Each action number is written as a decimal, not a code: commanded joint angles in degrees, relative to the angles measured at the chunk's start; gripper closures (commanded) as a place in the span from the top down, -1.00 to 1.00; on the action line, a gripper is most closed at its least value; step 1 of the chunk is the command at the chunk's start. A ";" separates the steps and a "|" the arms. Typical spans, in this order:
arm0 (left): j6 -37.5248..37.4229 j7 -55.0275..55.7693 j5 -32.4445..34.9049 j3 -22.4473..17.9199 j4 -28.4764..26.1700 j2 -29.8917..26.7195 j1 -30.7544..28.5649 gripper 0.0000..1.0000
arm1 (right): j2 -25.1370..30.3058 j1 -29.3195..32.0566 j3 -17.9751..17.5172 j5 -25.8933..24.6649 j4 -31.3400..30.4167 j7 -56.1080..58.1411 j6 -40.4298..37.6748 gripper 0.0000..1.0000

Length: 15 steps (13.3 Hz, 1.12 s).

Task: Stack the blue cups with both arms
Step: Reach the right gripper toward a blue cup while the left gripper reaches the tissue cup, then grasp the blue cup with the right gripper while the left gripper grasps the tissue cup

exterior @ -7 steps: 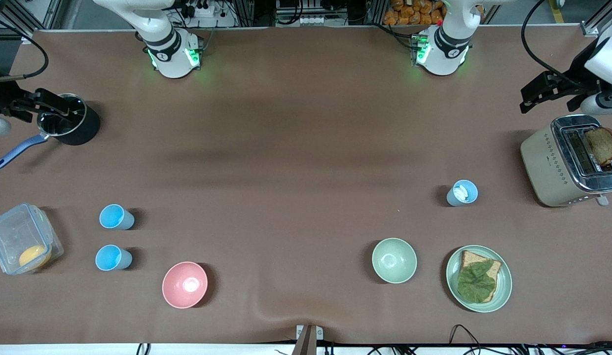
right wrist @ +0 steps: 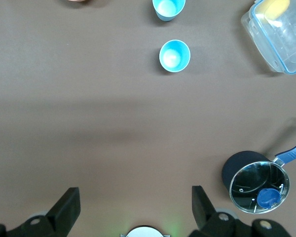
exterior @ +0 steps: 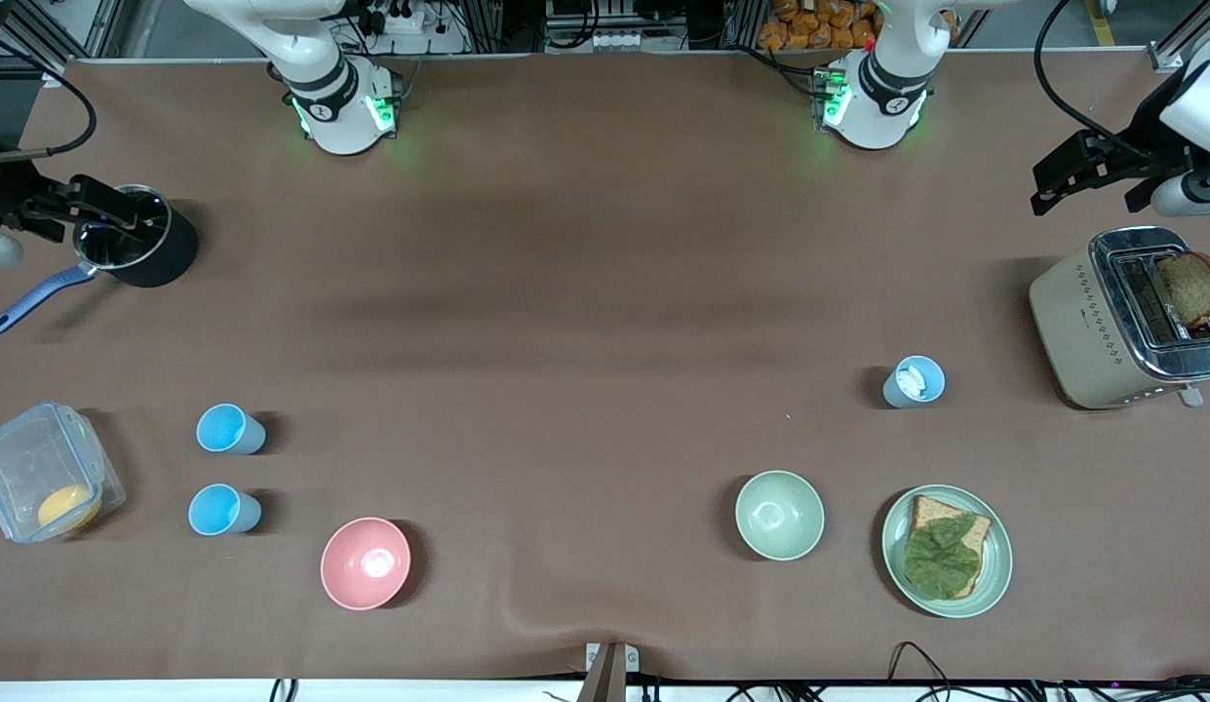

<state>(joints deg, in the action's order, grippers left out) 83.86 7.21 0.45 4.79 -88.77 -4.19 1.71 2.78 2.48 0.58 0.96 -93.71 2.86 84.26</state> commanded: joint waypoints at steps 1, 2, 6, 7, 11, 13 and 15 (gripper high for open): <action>-0.36 -1.59 1.05 -0.31 -0.78 1.90 0.04 1.00 | -0.22 0.24 -0.05 0.00 -0.25 0.22 0.46 1.00; 1.47 -1.33 1.57 -0.39 -2.44 2.17 0.04 1.00 | -0.75 0.24 -0.05 0.00 -0.25 0.22 0.55 1.00; 23.67 -1.59 5.70 -0.31 -23.85 -2.30 -1.53 1.00 | -2.94 0.77 0.04 0.00 -1.47 0.22 4.93 1.00; 28.86 -1.59 5.62 -0.31 -27.47 -2.14 -2.23 1.00 | -4.34 1.47 0.04 0.00 -1.65 0.39 7.12 1.00; 46.36 -1.50 5.62 -0.31 -37.33 3.65 -4.52 1.00 | -14.08 4.28 0.04 -0.26 -1.39 1.46 16.08 1.00; 48.85 -1.50 5.09 -0.31 -37.88 7.34 -4.79 1.00 | -21.81 5.52 0.04 -0.08 0.44 1.01 19.43 1.00; 51.83 -1.50 5.09 -0.31 -37.88 10.68 -4.88 1.00 | -26.84 5.87 0.12 -0.61 1.51 -0.13 20.32 1.00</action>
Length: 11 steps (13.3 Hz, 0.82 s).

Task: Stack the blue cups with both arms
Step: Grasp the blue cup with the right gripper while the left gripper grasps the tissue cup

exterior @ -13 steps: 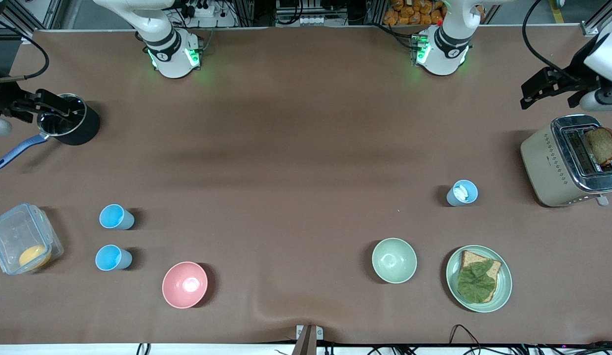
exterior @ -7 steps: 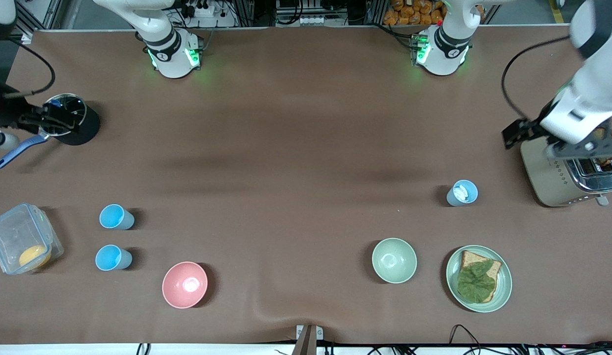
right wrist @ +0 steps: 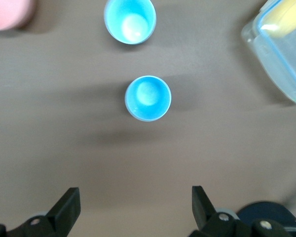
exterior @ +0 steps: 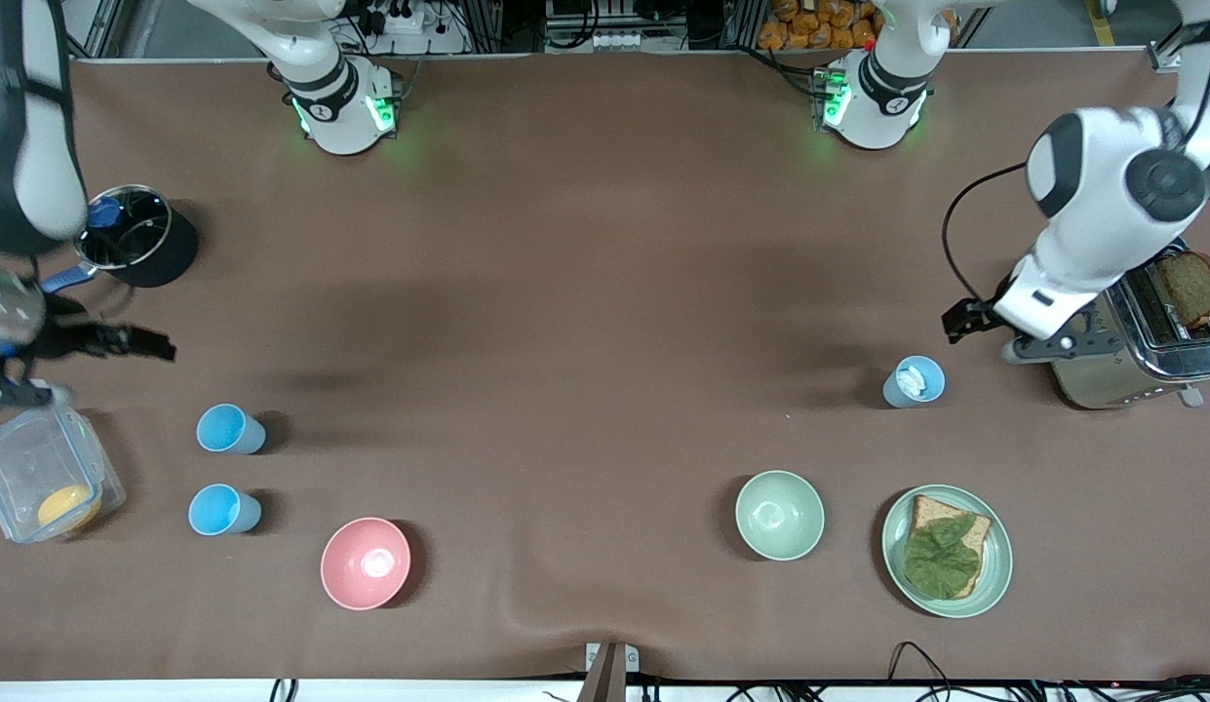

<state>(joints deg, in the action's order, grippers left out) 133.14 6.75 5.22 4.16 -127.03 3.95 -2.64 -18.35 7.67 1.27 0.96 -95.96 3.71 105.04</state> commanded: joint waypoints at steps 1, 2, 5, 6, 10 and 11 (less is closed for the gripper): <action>3.87 -1.04 0.23 0.41 0.46 4.30 -0.53 1.00 | -7.47 0.86 -0.57 -0.78 3.77 -1.25 1.38 1.00; 5.54 -0.95 0.23 0.32 0.64 5.88 -0.53 1.00 | -8.79 1.64 -0.57 -0.87 3.33 -1.25 4.96 1.00; 10.02 -0.95 0.23 0.32 1.34 10.36 -0.62 1.00 | -11.87 3.67 -0.57 -0.79 3.24 -0.98 7.80 1.00; 11.34 -0.95 0.23 0.32 1.26 11.77 -0.62 1.00 | -12.66 3.84 -0.65 0.00 3.24 -1.33 9.20 1.00; 13.55 -0.78 0.23 0.32 1.34 14.42 -0.62 0.48 | -16.44 4.64 -0.74 0.36 3.24 -1.42 12.99 1.00; 13.46 -0.69 0.23 0.32 1.61 14.94 -0.62 0.24 | -17.06 4.81 -0.74 0.45 3.24 -1.42 13.17 1.00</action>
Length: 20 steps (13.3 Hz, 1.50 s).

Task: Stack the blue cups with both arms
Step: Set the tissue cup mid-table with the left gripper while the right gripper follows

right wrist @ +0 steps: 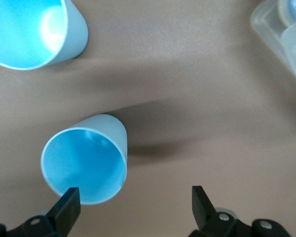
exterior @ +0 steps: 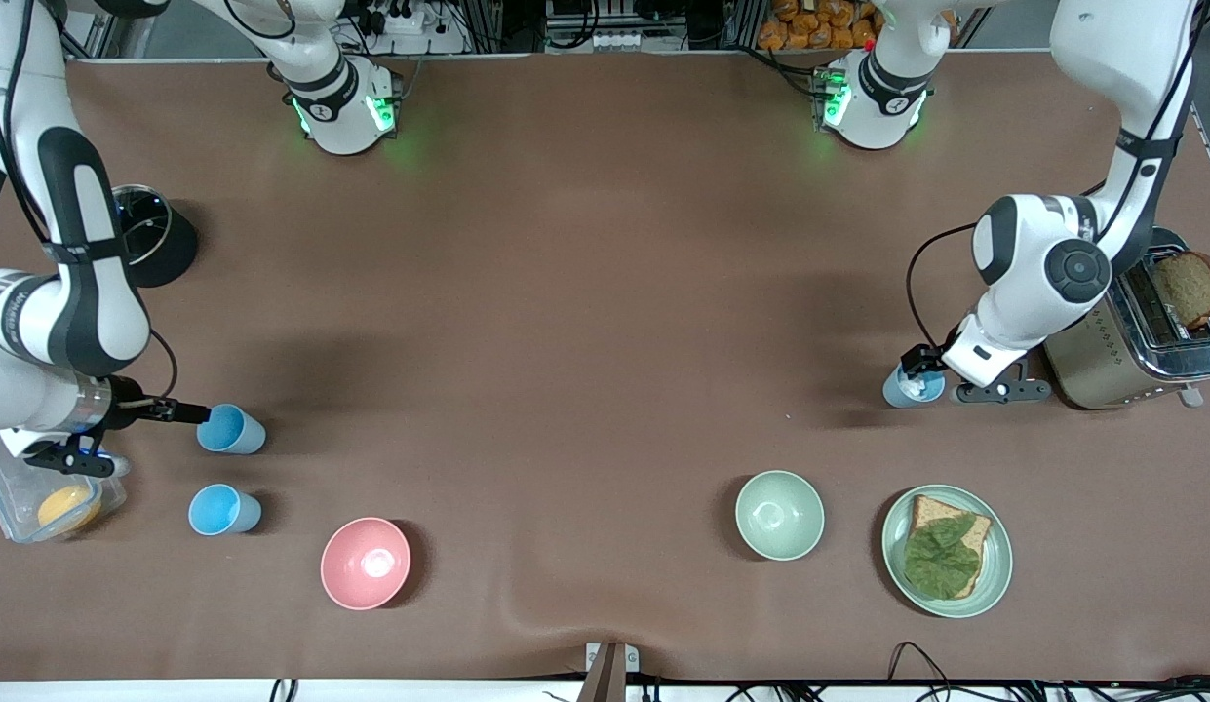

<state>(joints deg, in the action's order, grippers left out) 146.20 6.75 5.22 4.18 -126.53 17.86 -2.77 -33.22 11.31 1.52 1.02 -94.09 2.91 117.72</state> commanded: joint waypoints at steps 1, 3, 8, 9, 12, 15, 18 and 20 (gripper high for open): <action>0.49 -0.43 0.23 0.30 1.29 1.21 -0.48 -0.01 | -2.81 1.08 -0.99 1.52 1.28 -0.62 0.58 1.00; 0.49 -0.34 0.23 0.39 1.38 1.47 -0.40 -0.99 | -3.78 1.17 -0.99 4.42 1.02 -0.53 1.81 0.72; 0.41 1.15 -0.47 0.83 2.34 1.56 0.57 -1.00 | -4.05 1.52 -0.99 7.24 -0.39 -1.23 3.22 -1.00; 0.41 2.38 -1.34 2.48 2.95 1.56 0.57 -1.00 | -3.87 1.35 -0.99 7.24 -0.39 -2.54 2.96 -1.00; -0.29 11.58 -1.88 8.89 5.15 1.56 0.83 -1.00 | -2.91 1.17 -0.99 7.24 -0.39 -2.91 2.00 -1.00; -1.96 23.44 -1.88 14.09 9.97 2.96 5.82 -1.00 | -0.46 1.08 -0.99 7.15 -0.30 -2.82 -1.33 -1.00; -3.37 38.99 -1.79 14.10 18.22 7.78 17.33 -1.00 | 5.07 1.08 -0.99 7.15 0.05 -2.73 -10.19 -1.00; -3.64 48.14 -1.18 13.84 24.37 12.70 24.00 -1.00 | 9.29 0.56 -1.16 7.15 0.66 -2.82 -17.57 -1.00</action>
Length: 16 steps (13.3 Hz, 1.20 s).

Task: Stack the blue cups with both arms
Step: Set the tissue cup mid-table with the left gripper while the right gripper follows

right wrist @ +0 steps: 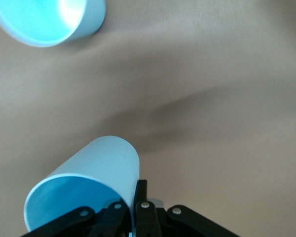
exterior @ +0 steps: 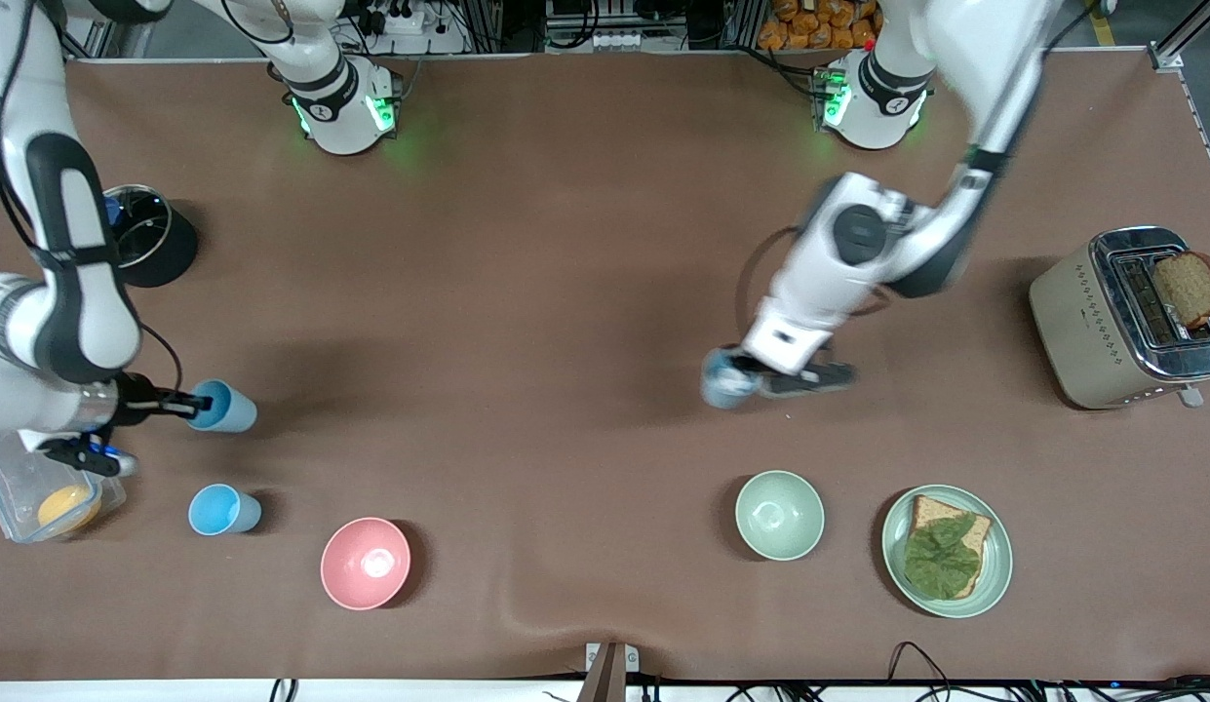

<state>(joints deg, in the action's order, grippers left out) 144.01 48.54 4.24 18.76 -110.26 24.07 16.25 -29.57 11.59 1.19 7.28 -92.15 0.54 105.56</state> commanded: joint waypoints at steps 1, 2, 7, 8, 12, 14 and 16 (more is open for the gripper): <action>-1.45 9.35 -0.20 -1.09 10.48 8.43 7.98 -1.00 | 7.84 -0.16 -1.01 0.90 -0.76 -0.45 -9.62 -1.00; -1.54 11.47 -0.11 -1.09 12.85 10.10 9.66 -1.00 | 9.77 -0.78 -1.10 0.99 -0.23 -0.54 -12.80 -1.00; -1.54 16.05 -0.20 -1.79 18.32 15.91 17.66 -1.00 | 14.97 -6.14 -1.10 4.30 1.10 -1.77 -23.18 -1.00; -1.54 16.58 -0.20 -2.58 18.76 16.79 19.24 -1.00 | 15.93 -7.19 -1.10 5.54 0.75 -1.95 -24.59 -1.00; -2.41 18.87 -0.20 -7.94 18.68 18.55 27.16 -1.00 | 19.98 -15.70 -0.93 5.64 -1.53 -9.57 -25.93 -1.00; -2.85 19.05 -0.11 -8.03 18.68 18.03 27.34 -0.28 | 21.12 -17.13 -1.10 5.73 -4.16 -11.44 -24.44 -1.00; -6.70 19.84 -0.28 -8.12 19.64 16.72 27.34 1.00 | 22.44 -19.50 -1.01 5.73 -6.98 -14.23 -21.81 -1.00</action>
<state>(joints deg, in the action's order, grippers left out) 141.06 66.74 4.25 11.36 -92.59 41.27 42.98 -10.31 -6.83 -0.41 12.21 -94.43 -11.32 81.30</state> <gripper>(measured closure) 0.797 0.965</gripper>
